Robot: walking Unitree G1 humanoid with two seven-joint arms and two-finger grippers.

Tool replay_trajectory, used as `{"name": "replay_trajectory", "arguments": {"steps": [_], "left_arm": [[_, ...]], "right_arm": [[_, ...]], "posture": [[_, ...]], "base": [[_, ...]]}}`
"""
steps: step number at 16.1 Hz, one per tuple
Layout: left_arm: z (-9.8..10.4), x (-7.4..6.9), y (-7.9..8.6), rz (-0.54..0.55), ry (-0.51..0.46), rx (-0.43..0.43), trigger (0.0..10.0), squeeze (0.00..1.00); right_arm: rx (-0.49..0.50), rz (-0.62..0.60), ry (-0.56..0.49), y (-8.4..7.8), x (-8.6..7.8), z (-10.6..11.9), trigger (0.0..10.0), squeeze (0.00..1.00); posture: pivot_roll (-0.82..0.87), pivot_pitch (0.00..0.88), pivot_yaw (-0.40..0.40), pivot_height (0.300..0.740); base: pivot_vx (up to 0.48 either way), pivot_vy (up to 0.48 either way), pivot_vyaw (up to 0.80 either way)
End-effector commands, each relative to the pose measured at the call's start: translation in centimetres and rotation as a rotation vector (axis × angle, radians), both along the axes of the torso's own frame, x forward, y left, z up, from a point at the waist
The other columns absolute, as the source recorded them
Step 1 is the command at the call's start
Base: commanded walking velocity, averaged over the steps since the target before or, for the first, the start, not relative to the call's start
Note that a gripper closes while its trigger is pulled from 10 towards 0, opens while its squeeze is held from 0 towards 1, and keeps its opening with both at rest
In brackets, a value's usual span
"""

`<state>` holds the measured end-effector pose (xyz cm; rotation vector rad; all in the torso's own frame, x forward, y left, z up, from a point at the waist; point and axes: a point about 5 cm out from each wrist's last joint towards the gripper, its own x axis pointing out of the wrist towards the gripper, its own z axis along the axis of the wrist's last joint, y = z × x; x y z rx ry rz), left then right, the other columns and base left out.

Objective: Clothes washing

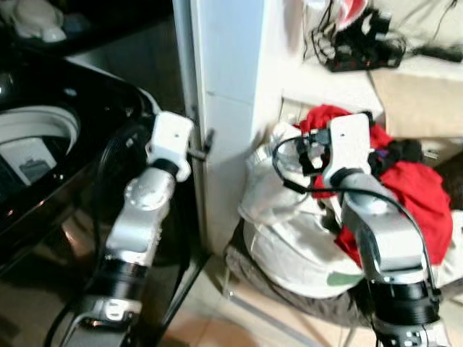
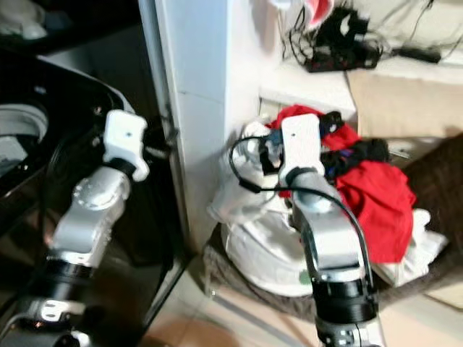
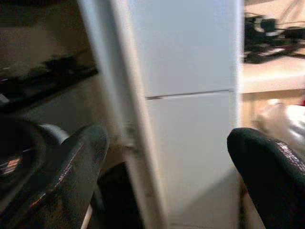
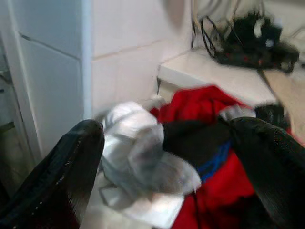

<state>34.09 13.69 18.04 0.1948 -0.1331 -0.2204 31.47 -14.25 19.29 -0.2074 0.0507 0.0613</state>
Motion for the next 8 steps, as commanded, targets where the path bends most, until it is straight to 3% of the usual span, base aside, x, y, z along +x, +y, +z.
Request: {"name": "replay_trajectory", "arguments": {"steps": [1,3,4,8], "left_arm": [[0.10,0.03,-0.20,0.002,-0.007,-0.001,10.0,0.00],[0.07,0.03,0.00,0.008,-0.002,-0.015,10.0,0.00],[0.14,-0.02,0.05,-0.009,-0.002,-0.050,10.0,0.00],[0.11,0.05,0.14,-0.009,0.008,-0.051,10.0,0.00]], "right_arm": [[-0.043,-0.006,-0.036,-0.23,0.22,0.35,10.0,0.00],[-0.030,0.007,-0.037,-0.11,0.24,0.32,10.0,0.00],[-0.024,0.015,-0.046,0.04,0.29,0.43,10.0,0.00],[-0.024,0.010,-0.056,-0.03,0.34,0.40,10.0,0.00]], "posture": [[-0.05,0.000,0.020,0.740],[-0.04,0.000,0.014,0.740],[-0.04,0.000,0.013,0.740],[-0.04,0.000,0.018,0.740]], "base": [[0.000,-0.480,0.00],[0.000,-0.480,0.00],[0.000,0.315,0.00],[0.000,0.476,0.00]]}}
